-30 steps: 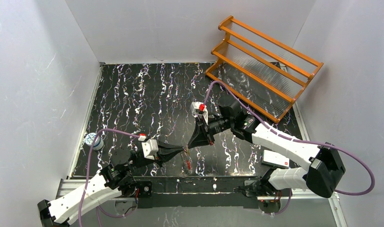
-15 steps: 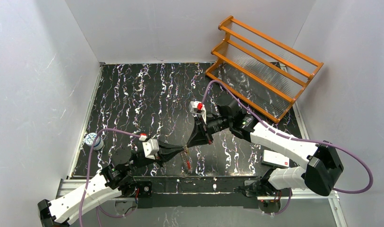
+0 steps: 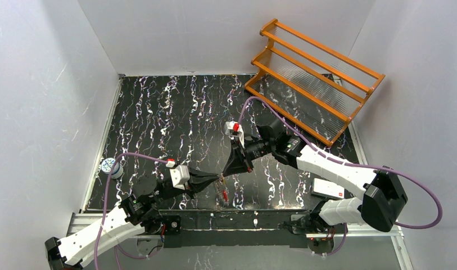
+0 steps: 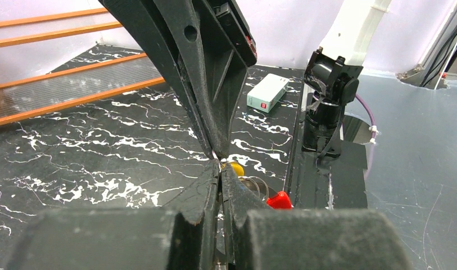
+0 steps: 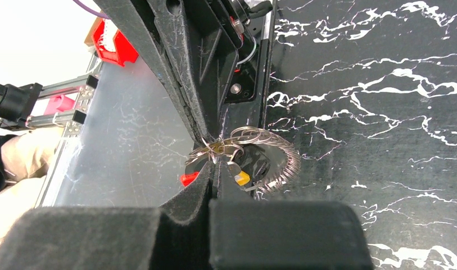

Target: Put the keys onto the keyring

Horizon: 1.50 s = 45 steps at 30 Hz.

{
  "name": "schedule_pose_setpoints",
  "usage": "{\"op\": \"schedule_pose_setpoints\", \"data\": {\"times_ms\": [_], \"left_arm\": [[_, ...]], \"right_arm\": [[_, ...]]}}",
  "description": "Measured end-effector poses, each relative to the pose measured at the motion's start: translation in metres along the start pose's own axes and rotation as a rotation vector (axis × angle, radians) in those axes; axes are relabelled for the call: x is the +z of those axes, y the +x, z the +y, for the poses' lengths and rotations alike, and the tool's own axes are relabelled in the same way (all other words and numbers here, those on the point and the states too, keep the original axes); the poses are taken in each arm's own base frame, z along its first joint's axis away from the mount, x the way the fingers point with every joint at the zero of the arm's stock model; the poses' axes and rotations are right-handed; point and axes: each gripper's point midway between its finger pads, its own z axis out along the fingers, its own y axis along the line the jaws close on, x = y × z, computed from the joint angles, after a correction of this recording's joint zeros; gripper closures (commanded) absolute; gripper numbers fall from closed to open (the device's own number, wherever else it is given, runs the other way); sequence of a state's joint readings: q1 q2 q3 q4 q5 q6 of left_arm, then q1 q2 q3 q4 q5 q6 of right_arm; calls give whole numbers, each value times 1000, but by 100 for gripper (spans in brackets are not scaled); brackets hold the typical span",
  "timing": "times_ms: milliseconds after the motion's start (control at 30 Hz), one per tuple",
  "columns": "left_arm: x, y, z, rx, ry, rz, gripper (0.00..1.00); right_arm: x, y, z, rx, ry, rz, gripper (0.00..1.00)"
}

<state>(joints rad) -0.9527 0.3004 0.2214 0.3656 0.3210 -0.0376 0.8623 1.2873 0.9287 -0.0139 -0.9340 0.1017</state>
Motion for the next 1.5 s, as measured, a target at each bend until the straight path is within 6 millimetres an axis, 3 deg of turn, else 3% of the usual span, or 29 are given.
{"op": "schedule_pose_setpoints", "data": {"times_ms": [700,1333,1433,1500], "left_arm": [[0,8,-5,2,30,30,100],[2,-1,-9,23,59,-12,100],[1,2,-8,20,54,-34,100],[1,8,-7,5,43,-41,100]], "right_arm": [[-1,9,0,75,-64,37,99],[-2,28,-18,149,-20,79,99],[-9,34,-32,161,45,65,89],[-16,48,-46,181,115,61,70]]}}
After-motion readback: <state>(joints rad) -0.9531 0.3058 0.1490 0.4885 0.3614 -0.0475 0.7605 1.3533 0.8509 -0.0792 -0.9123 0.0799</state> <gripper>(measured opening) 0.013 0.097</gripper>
